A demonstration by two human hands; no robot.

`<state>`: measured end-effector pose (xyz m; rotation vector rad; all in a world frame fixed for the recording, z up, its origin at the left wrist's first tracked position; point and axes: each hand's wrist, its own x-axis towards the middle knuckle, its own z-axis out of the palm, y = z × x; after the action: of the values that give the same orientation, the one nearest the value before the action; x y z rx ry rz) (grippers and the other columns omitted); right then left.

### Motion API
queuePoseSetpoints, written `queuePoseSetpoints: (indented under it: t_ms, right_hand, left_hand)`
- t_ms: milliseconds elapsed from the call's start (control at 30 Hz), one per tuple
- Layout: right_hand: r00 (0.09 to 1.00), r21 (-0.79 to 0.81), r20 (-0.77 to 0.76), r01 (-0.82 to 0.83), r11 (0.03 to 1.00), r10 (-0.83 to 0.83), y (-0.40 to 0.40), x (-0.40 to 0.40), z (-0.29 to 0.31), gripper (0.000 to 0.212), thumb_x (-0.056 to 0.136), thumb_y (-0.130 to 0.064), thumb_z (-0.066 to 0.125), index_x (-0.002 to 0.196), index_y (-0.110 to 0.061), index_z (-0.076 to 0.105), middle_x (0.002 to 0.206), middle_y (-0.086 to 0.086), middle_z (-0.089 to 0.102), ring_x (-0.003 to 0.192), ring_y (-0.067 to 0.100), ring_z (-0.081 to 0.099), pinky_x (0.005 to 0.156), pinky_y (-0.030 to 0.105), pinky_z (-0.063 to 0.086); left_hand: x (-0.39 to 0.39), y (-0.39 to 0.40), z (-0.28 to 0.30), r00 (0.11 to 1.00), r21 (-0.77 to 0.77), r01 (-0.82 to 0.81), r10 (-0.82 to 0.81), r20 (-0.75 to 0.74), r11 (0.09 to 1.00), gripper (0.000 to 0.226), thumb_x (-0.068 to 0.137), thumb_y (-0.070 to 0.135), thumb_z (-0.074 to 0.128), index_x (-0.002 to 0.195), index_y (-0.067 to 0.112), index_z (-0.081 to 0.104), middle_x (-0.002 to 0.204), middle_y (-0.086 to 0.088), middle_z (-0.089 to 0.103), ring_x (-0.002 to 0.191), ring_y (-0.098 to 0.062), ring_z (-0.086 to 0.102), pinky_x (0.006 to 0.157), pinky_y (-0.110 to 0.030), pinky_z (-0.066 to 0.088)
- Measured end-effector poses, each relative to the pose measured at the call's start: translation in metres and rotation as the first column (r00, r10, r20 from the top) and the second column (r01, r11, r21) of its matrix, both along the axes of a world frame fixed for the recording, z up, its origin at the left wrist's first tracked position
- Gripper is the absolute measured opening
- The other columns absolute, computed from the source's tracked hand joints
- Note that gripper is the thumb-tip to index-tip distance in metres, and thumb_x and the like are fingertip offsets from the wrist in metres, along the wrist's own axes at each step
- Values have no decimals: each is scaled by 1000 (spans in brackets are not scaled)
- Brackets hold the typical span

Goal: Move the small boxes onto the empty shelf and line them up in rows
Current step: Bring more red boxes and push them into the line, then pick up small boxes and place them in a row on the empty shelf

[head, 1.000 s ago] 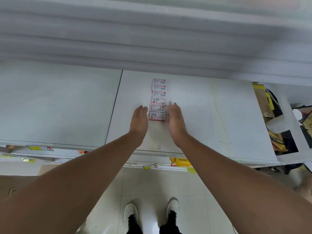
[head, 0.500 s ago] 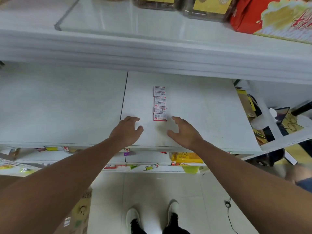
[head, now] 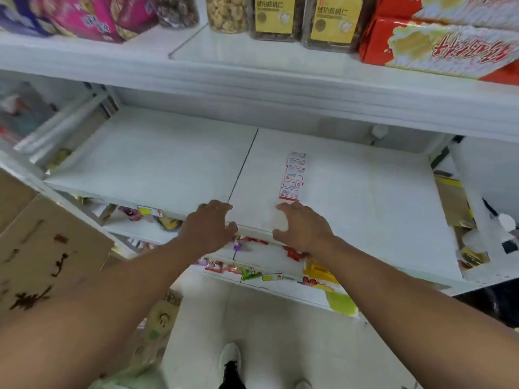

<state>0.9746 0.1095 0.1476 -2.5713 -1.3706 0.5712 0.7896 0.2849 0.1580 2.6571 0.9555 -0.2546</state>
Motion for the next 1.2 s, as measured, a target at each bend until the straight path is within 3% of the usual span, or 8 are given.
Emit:
queuePoseSetpoints:
  t_ms: [167, 333, 567, 733, 833, 1000, 1100, 1200]
  right_hand:
    - [984, 25, 19, -175, 984, 175, -16, -17, -4, 76, 92, -59, 67, 158, -31, 40, 149, 5, 51, 132, 29, 54, 97, 46, 54]
    - [959, 73, 24, -283, 956, 282, -27, -55, 5, 67, 87, -55, 69, 144, -26, 50, 130, 5, 56, 118, 30, 60, 85, 41, 54]
    - [873, 94, 31, -487, 869, 486, -31, -144, 28, 79, 87, -56, 65, 154, -22, 39, 141, 7, 55, 129, 33, 55, 94, 47, 56]
    - [787, 99, 53, -617, 781, 615, -29, -223, 46, 67, 80, -57, 55, 139, -26, 52, 120, 3, 59, 114, 29, 62, 83, 40, 54]
    - [724, 129, 40, -688, 715, 689, -35, -284, 54, 64, 86, -49, 66, 146, -28, 53, 125, 1, 60, 118, 27, 61, 89, 40, 53]
    - [597, 81, 31, -801, 593, 802, -61, -406, 51, 74, 86, -53, 62, 155, -29, 45, 139, 1, 58, 128, 27, 57, 99, 45, 54]
    - [507, 47, 16, -861, 506, 862, -85, -479, 42, 70, 84, -58, 62, 148, -33, 49, 135, -1, 58, 127, 26, 58, 100, 45, 54]
    - [429, 17, 7, -903, 428, 903, -108, -540, 37, 65, 83, -56, 65, 143, -37, 51, 135, -3, 58, 129, 24, 58, 100, 43, 53]
  left_hand:
    - [-54, -46, 10, 978, 53, -197, 200, -55, 979, 57, 104, 51, 48, 156, 27, 48, 158, -6, 49, 143, -32, 47, 109, -51, 49]
    - [-113, -92, 28, 934, 89, -337, 345, -89, 937, 65, 102, 58, 43, 160, 29, 43, 164, -4, 42, 147, -31, 43, 113, -52, 47]
    - [-203, -146, 49, 844, 108, -526, 533, -49, 843, 57, 103, 51, 49, 156, 30, 45, 159, -3, 45, 142, -30, 46, 110, -49, 48]
    - [-284, -187, 53, 773, 125, -630, 635, -4, 767, 58, 103, 51, 51, 155, 27, 44, 159, -5, 46, 140, -30, 48, 111, -47, 47]
    - [-348, -217, 48, 708, 111, -703, 705, 31, 702, 58, 100, 53, 52, 153, 29, 47, 155, -5, 51, 136, -30, 52, 109, -48, 51]
    - [-460, -295, 26, 575, 36, -818, 818, 11, 575, 64, 89, 59, 42, 145, 32, 57, 147, -3, 58, 130, -31, 56, 102, -48, 53]
    - [-527, -345, 10, 497, 15, -868, 868, -13, 497, 64, 87, 61, 39, 141, 32, 59, 138, -3, 62, 123, -29, 57, 99, -47, 54]
    - [-590, -387, 6, 390, 4, -921, 921, -23, 390, 64, 90, 60, 42, 145, 29, 57, 143, -3, 61, 128, -28, 56, 104, -47, 53]
